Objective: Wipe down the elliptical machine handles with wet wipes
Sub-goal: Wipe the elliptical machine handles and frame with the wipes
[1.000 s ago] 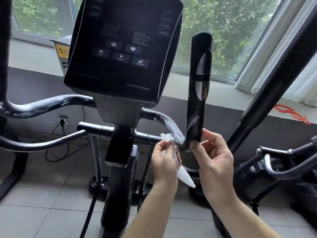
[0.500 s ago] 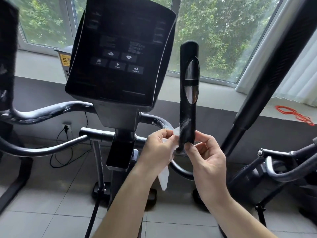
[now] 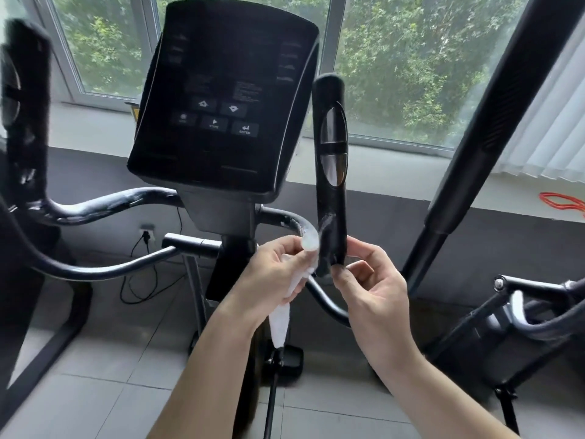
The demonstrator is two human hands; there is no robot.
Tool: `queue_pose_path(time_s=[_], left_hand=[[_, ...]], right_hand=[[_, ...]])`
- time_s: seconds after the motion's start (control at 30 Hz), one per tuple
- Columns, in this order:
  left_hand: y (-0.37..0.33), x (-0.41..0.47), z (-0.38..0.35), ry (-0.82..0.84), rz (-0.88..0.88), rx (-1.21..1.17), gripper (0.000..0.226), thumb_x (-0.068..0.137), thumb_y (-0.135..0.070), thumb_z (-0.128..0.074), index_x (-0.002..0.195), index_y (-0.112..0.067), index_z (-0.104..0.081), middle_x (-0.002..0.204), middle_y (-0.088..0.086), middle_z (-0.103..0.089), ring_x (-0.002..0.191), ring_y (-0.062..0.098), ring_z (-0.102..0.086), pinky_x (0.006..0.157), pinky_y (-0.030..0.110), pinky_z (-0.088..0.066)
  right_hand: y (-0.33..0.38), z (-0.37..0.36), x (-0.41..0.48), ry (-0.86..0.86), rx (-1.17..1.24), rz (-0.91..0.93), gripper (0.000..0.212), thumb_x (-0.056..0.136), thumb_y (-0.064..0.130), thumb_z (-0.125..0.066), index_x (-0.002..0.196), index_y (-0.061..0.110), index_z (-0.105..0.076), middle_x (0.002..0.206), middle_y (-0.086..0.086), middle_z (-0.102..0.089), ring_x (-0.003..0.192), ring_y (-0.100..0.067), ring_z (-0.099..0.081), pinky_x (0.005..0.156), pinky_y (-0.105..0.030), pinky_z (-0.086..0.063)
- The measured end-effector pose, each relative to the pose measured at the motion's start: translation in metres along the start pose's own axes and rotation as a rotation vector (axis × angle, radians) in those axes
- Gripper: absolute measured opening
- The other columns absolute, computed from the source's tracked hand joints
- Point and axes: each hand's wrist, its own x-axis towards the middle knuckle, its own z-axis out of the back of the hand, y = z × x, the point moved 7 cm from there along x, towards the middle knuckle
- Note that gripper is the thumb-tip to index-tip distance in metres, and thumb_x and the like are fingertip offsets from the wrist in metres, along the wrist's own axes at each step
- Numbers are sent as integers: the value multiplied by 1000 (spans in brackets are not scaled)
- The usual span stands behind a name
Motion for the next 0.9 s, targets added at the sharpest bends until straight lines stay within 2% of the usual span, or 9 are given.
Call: queue_pose_path(time_s=[0.07, 0.17, 0.3, 0.4, 0.5, 0.63, 0.77, 0.9], left_hand=[[6, -15, 0, -32, 35, 40, 41, 96, -39, -69, 102, 2, -65, 72, 14, -45, 49, 14, -36, 42, 25, -27], [9, -39, -8, -109, 98, 31, 33, 94, -37, -69, 101, -4, -68, 66, 6, -50, 46, 10, -38, 43, 21, -27], [9, -65, -22, -251, 79, -94, 31, 87, -36, -69, 98, -7, -65, 62, 3, -52, 43, 7, -43, 39, 16, -31], [10, -79, -31, -379, 60, -160, 28, 88, -32, -69, 100, -7, -67, 69, 4, -55, 47, 8, -46, 39, 16, -34], [14, -89, -45, -522, 40, -249, 32, 91, -29, -67, 107, -1, -65, 69, 3, -53, 48, 7, -44, 42, 16, -36], [12, -97, -62, -672, -7, -311, 15, 87, -31, -66, 86, -19, -75, 64, 5, -47, 53, 13, -37, 47, 21, -32], [13, -100, -71, -776, -72, -433, 19, 85, -26, -66, 96, -13, -73, 73, 2, -58, 59, 9, -51, 52, 19, -44], [14, -103, -75, -847, -85, -384, 16, 91, -27, -64, 94, -13, -73, 74, 5, -55, 62, 13, -49, 64, 26, -44]], right_hand=[[1, 2, 0, 33, 20, -4, 28, 93, 19, -76, 118, 30, -71, 83, -1, -70, 67, -11, -57, 61, -18, -46], [1, 10, -7, 50, 37, 20, 33, 92, 16, -76, 122, 27, -67, 98, 8, -72, 73, -9, -61, 66, -15, -49], [-10, 22, -23, 111, 42, -34, 26, 92, 6, -74, 108, 25, -68, 79, 4, -68, 66, -5, -59, 64, -14, -48], [-22, 24, -36, 246, 44, -96, 22, 91, 10, -76, 103, 28, -70, 82, 4, -70, 70, -8, -63, 66, -15, -48], [-38, 23, -50, 402, 48, -200, 21, 89, 19, -80, 104, 30, -70, 93, 7, -74, 83, -9, -69, 73, -19, -51], [-44, 16, -65, 635, 106, -300, 21, 90, 23, -80, 108, 26, -70, 105, 7, -77, 99, -10, -73, 81, -27, -56], [-49, 22, -65, 701, 173, -319, 25, 86, 33, -85, 108, 28, -72, 108, 5, -77, 104, -13, -73, 93, -34, -55], [-50, 25, -62, 768, 155, -287, 24, 82, 19, -85, 102, 29, -74, 102, 1, -77, 99, -18, -73, 90, -39, -57]])
